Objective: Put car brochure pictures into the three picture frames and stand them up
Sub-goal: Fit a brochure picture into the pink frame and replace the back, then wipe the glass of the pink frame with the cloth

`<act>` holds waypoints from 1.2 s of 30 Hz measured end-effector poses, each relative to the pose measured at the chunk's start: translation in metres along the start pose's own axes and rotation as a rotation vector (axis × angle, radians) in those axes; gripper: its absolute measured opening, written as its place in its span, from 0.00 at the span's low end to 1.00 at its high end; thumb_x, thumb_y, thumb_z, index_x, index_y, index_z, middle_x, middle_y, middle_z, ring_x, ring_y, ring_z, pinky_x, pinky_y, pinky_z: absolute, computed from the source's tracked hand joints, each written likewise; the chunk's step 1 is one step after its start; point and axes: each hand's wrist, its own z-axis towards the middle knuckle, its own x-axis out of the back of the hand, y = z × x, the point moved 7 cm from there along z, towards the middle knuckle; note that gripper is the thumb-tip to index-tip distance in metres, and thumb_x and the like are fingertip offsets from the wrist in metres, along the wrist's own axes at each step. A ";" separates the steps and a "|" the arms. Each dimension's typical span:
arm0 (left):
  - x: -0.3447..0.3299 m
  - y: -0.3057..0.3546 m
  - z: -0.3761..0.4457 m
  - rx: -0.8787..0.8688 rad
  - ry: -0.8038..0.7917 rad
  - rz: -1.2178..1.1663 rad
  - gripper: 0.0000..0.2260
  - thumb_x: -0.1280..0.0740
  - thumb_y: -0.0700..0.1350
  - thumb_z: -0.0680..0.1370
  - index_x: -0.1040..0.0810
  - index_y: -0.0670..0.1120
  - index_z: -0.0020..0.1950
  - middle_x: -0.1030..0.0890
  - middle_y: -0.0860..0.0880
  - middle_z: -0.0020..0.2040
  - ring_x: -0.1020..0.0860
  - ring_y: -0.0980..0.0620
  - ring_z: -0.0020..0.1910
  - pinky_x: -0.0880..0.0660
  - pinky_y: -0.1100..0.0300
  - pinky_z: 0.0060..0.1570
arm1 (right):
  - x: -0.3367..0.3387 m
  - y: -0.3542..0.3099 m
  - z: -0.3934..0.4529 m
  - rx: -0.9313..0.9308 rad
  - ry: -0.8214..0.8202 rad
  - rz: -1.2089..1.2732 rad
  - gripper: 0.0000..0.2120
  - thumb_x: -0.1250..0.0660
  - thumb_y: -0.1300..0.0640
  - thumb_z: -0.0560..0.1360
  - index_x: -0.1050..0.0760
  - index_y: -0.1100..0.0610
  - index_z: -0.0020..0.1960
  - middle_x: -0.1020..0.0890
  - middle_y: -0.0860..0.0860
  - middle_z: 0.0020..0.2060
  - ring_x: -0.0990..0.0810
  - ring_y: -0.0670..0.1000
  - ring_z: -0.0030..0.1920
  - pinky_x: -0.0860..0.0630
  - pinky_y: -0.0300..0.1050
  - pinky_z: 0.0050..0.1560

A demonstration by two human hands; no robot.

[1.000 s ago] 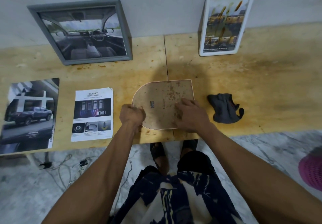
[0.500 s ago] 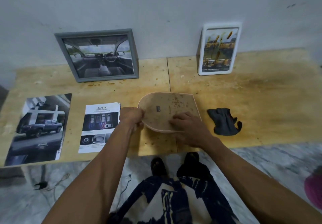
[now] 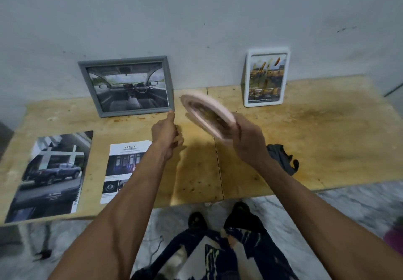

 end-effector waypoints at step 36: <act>-0.024 -0.137 -0.005 -0.033 0.145 0.596 0.18 0.25 0.39 0.73 0.18 0.47 0.63 0.15 0.48 0.51 0.16 0.47 0.45 0.19 0.57 0.46 | -0.062 0.156 -0.067 -0.743 -0.331 0.029 0.14 0.34 0.62 0.76 0.24 0.59 0.62 0.20 0.55 0.54 0.21 0.57 0.54 0.29 0.44 0.46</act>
